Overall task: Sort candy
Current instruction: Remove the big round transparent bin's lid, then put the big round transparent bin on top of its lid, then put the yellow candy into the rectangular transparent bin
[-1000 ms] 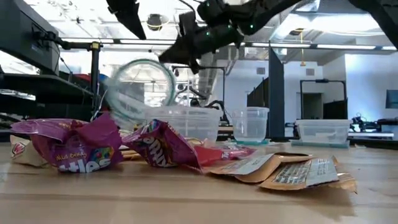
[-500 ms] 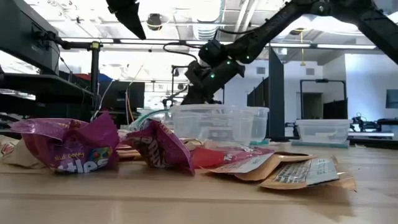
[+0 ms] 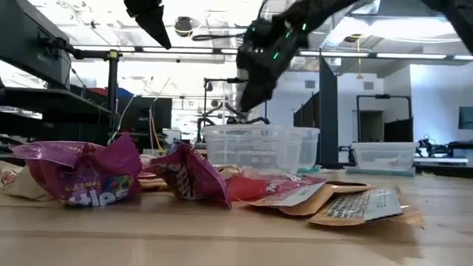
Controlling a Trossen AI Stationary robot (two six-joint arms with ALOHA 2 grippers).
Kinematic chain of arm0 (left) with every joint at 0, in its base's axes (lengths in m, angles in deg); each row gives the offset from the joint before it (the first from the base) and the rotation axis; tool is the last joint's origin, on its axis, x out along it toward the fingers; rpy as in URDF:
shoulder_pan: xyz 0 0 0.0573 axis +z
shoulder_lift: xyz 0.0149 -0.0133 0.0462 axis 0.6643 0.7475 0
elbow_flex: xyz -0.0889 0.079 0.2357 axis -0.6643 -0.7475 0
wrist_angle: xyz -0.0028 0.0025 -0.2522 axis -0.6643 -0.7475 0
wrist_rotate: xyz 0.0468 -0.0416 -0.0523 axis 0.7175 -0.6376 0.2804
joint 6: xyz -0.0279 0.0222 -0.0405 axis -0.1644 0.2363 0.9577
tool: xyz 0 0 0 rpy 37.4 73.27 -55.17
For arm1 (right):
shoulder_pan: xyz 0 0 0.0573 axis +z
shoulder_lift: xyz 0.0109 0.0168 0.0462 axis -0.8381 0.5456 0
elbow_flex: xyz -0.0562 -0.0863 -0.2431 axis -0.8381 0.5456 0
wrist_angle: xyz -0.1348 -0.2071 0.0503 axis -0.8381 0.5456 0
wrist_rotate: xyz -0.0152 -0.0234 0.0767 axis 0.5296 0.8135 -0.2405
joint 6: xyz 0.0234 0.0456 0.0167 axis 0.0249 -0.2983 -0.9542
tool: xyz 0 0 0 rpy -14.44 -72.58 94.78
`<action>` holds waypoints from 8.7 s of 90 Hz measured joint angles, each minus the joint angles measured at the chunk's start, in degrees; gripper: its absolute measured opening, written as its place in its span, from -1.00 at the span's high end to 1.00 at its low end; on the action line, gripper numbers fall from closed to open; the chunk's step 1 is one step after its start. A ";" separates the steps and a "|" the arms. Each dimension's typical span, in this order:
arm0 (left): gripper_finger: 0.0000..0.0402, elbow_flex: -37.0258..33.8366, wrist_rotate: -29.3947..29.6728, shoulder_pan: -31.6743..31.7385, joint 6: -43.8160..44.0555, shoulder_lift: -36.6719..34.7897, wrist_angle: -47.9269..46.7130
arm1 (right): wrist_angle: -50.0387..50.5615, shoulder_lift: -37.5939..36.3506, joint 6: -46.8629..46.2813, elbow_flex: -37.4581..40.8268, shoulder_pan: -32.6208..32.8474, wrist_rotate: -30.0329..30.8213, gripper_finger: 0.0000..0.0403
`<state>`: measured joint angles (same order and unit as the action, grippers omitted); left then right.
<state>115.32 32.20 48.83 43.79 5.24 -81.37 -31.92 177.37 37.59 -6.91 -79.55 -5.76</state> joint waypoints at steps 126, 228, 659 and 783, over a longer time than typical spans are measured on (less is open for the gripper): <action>0.37 0.04 -0.20 -0.17 0.14 0.02 0.24 | -20.05 7.29 -11.22 -0.32 4.99 9.16 0.98; 0.31 -15.83 -13.09 -10.75 12.42 0.24 0.30 | -34.06 -34.51 -25.04 41.61 27.83 16.92 -0.17; 0.43 -22.93 7.08 -22.40 1.36 4.17 37.31 | 16.05 -40.18 -78.06 46.77 2.54 47.47 0.48; 0.43 -22.95 7.22 -22.77 2.54 4.17 38.45 | -48.26 -10.80 -31.70 46.80 49.99 23.36 0.12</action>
<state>92.37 39.43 26.05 46.33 9.41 -42.92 -80.18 166.57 5.89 39.88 -29.56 17.60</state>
